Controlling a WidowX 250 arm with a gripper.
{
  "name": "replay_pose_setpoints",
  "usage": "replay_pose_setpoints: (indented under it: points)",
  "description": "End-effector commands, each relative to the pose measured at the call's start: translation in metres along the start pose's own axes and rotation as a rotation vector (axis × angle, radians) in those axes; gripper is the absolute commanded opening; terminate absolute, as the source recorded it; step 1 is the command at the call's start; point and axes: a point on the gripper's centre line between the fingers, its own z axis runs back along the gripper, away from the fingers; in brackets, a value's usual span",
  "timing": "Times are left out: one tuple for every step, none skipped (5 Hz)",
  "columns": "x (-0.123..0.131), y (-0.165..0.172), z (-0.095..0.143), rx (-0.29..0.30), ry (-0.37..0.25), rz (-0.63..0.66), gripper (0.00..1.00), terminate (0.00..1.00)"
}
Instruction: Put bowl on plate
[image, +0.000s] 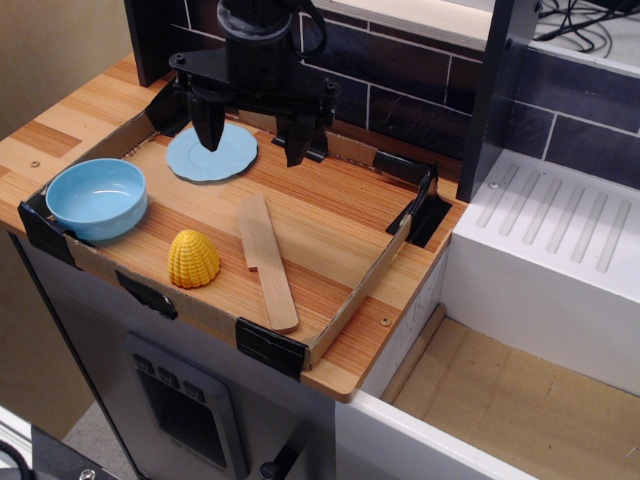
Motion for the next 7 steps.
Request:
replay_pose_setpoints:
  points:
    - [0.0, 0.0, 0.0, 0.0, 0.0, 0.0, 1.0, 0.0]
    - [0.017, 0.026, 0.004, 0.02, -0.024, 0.15, 1.0, 0.0]
    - [0.027, 0.059, -0.008, 0.068, -0.01, 0.343, 1.0, 0.0]
    - [0.027, 0.086, -0.028, 0.095, -0.002, 0.343, 1.0, 0.0]
    - [0.02, 0.1, -0.042, 0.092, -0.008, 0.308, 1.0, 0.0]
    - [0.013, 0.102, -0.055, 0.131, -0.022, 0.304, 1.0, 0.0]
    - [0.006, 0.094, -0.067, 0.123, 0.007, 0.293, 1.0, 0.0]
